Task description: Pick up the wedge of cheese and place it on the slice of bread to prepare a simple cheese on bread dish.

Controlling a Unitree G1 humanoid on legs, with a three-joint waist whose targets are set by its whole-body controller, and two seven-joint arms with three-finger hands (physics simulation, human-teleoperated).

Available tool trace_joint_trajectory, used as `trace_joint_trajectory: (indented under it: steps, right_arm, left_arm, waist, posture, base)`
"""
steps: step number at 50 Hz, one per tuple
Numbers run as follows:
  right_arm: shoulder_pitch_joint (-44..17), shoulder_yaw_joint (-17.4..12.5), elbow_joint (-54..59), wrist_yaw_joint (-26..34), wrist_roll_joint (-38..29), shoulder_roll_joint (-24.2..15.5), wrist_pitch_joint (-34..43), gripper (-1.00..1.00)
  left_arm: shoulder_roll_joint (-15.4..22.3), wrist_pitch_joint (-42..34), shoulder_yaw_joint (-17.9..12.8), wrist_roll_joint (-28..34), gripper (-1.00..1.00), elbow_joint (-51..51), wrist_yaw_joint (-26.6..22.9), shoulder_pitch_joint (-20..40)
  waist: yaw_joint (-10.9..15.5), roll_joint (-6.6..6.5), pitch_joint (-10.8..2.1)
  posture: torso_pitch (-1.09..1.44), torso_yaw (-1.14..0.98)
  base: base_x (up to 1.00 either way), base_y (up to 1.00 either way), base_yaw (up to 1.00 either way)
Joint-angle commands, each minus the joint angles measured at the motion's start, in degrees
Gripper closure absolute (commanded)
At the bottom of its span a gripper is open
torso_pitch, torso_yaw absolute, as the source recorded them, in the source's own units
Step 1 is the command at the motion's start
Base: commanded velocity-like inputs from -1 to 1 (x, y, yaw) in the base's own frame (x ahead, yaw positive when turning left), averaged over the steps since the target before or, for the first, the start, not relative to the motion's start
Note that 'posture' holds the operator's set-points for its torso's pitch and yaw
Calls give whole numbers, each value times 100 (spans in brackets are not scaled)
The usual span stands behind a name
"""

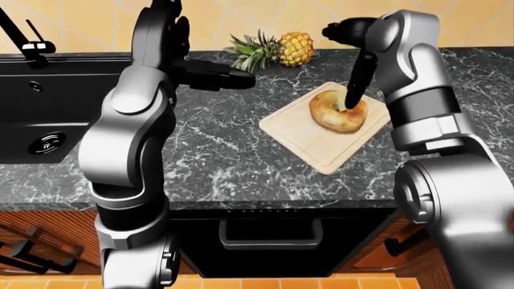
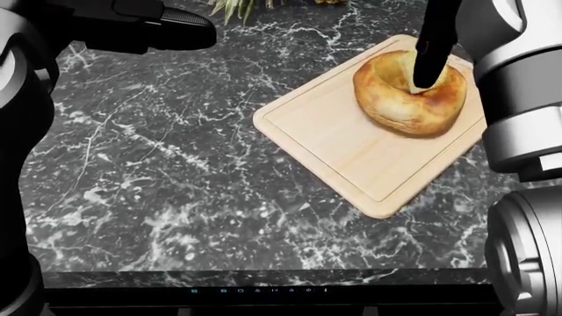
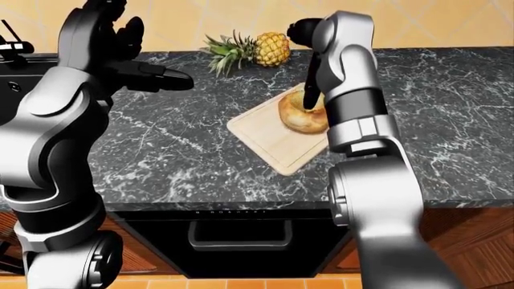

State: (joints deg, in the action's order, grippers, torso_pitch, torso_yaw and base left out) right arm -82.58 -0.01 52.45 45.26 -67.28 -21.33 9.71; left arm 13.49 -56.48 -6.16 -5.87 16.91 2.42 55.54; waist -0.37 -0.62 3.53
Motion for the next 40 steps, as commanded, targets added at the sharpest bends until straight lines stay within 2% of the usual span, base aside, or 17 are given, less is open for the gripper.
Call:
trace_joint_trajectory:
  steps: [1,12,21,32,40]
  right_arm:
    - [-214,-38,-219,-91,-14,-71,-17,-100]
    - [-145,-98,-447,-22,38,-125,39,-100]
    - [-9,-265,-945,79,257,-268,259,-100]
    - [-106,-616,-1517,-223,1372,-275,987,-100]
    - [18,-642,-2201,-411,2159,-430,1657,-100]
  left_arm:
    - [55,167,-62,24,-100,135,14,189]
    - [58,114,-63,18,-100,182,22,197]
    - [44,-35,-41,17,-100,275,47,294]
    - [35,-230,-62,-33,-100,367,97,457]
    - [79,-243,-74,-41,-100,295,127,576]
  waist:
    - [0,6,-183]
    - [4,10,-182]
    - [12,25,-176]
    - [17,35,-162]
    - [30,57,-148]
  posture:
    - [0,0]
    - [0,0]
    - [0,0]
    - [0,0]
    - [0,0]
  base:
    - [0,0,0]
    - [0,0,0]
    - [0,0,0]
    - [0,0,0]
    - [0,0,0]
